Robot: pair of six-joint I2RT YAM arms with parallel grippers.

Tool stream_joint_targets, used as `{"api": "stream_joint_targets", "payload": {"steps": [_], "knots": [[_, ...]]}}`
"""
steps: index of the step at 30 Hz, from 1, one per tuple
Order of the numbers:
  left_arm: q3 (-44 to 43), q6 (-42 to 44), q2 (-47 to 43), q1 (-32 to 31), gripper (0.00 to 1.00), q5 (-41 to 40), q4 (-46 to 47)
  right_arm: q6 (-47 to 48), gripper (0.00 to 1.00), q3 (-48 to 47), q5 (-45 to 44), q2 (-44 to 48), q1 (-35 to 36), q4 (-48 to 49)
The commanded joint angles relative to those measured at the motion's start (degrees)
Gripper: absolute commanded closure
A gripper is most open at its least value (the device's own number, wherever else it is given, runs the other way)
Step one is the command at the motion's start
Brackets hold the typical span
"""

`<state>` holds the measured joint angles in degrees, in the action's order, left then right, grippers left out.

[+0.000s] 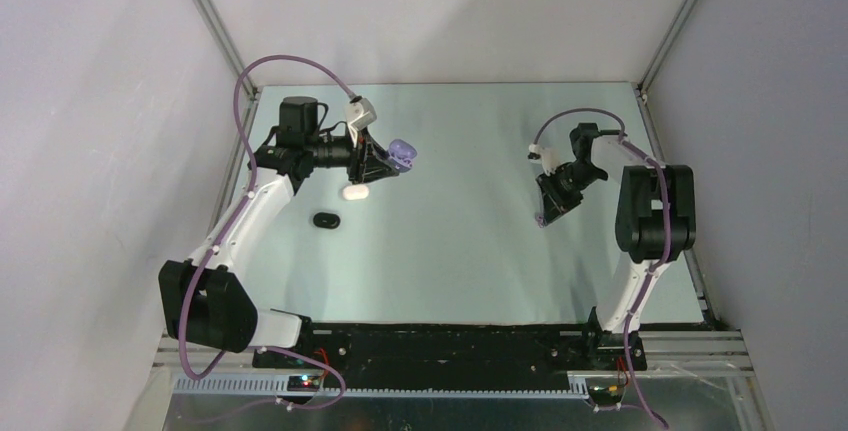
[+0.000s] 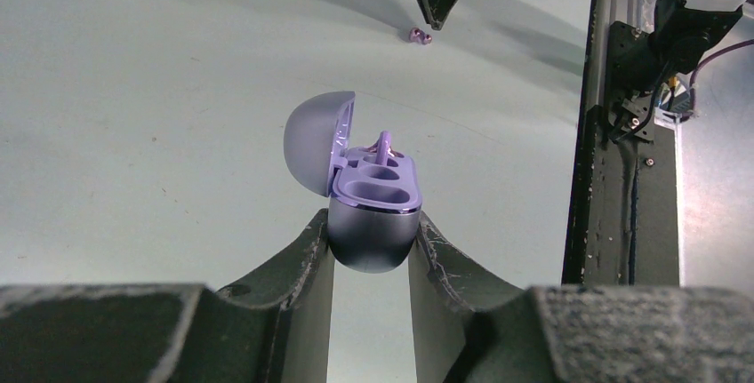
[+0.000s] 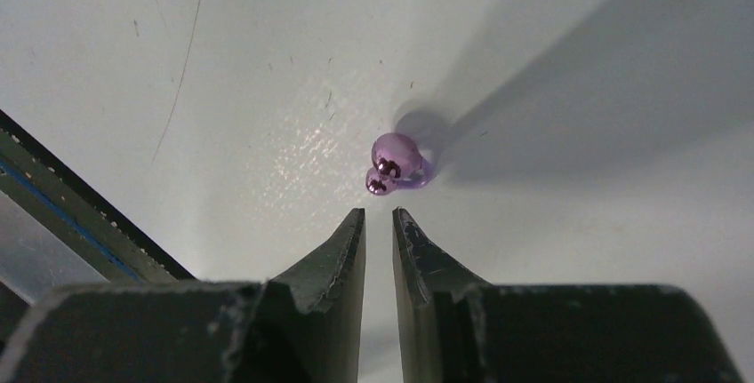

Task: Insert the wireless bluetooth earbuds into the charging case
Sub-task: Pick up the earbud from the center of the board.

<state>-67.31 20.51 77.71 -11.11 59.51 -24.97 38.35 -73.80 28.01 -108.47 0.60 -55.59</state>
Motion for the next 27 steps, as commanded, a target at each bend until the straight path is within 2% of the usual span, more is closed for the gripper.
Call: {"api": "stream_joint_targets", "payload": {"steps": [1, 13, 22, 27], "knots": [[-2.77, 0.55, -0.87, 0.22, 0.96, -0.19, -0.79, -2.89, 0.79, -2.63, 0.7, -1.58, 0.65, 2.14], [-3.09, 0.72, -0.78, 0.2, 0.96, -0.64, -1.13, -3.19, 0.78, -5.13, -3.41, -4.92, 0.59, 3.03], [-2.58, 0.66, -0.62, 0.22, 0.96, -0.46, -0.62, -4.85, 0.7, -5.13, -4.89, -5.27, 3.92, 3.94], [-1.94, 0.64, -0.96, 0.22, 0.96, -0.67, -0.32, -5.63, 0.71, -5.13, -5.23, -5.52, 5.5, 4.51]]}}
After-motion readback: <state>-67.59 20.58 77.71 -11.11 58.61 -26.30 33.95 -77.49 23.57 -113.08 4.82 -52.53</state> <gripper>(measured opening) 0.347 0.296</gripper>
